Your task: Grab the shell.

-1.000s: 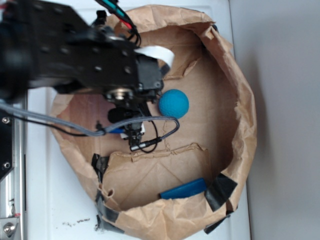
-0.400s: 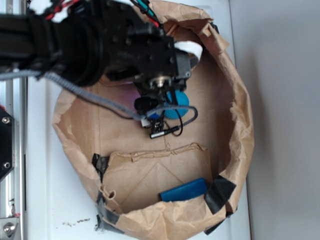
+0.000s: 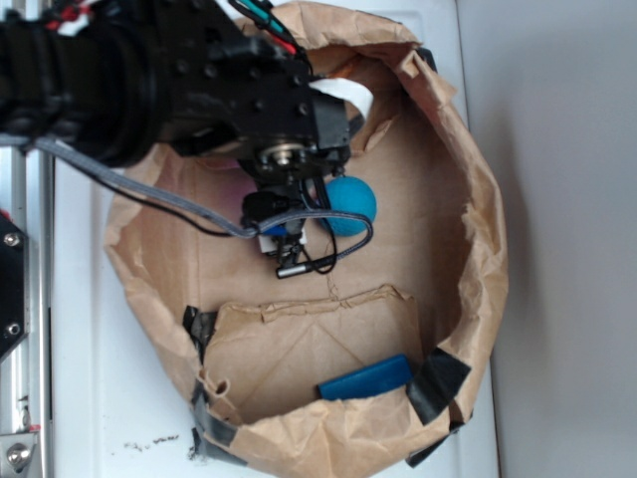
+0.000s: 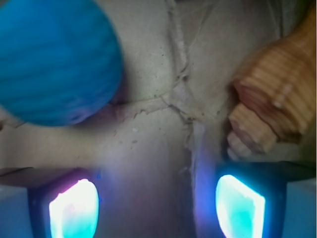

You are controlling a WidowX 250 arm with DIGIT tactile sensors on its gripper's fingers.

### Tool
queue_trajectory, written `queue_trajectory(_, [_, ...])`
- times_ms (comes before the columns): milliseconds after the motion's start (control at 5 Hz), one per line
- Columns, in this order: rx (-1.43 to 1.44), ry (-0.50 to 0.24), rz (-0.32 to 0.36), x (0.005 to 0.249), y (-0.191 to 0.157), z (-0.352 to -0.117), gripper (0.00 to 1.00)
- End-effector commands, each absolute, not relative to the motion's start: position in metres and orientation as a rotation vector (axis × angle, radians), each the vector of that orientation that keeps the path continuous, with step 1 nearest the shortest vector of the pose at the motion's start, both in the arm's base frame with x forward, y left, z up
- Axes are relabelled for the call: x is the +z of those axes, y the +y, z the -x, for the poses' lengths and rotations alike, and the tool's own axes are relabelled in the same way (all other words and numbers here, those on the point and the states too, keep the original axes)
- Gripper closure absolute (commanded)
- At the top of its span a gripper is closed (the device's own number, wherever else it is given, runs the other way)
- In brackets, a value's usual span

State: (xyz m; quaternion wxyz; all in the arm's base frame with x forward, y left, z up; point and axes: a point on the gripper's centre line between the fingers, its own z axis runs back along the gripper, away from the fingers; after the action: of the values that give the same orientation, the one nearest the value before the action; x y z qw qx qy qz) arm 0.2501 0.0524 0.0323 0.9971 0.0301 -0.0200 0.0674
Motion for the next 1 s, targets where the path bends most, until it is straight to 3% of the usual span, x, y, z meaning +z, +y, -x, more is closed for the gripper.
queue_trajectory(0, [0.245,-0.126,0.016,0.080,0.085,-0.244,0.00])
queue_trajectory(200, [0.313,-0.126,0.043,0.083,0.097,-0.250,0.00])
queue_trajectory(800, [0.429,-0.092,0.014,0.063,0.101,-0.270,0.00])
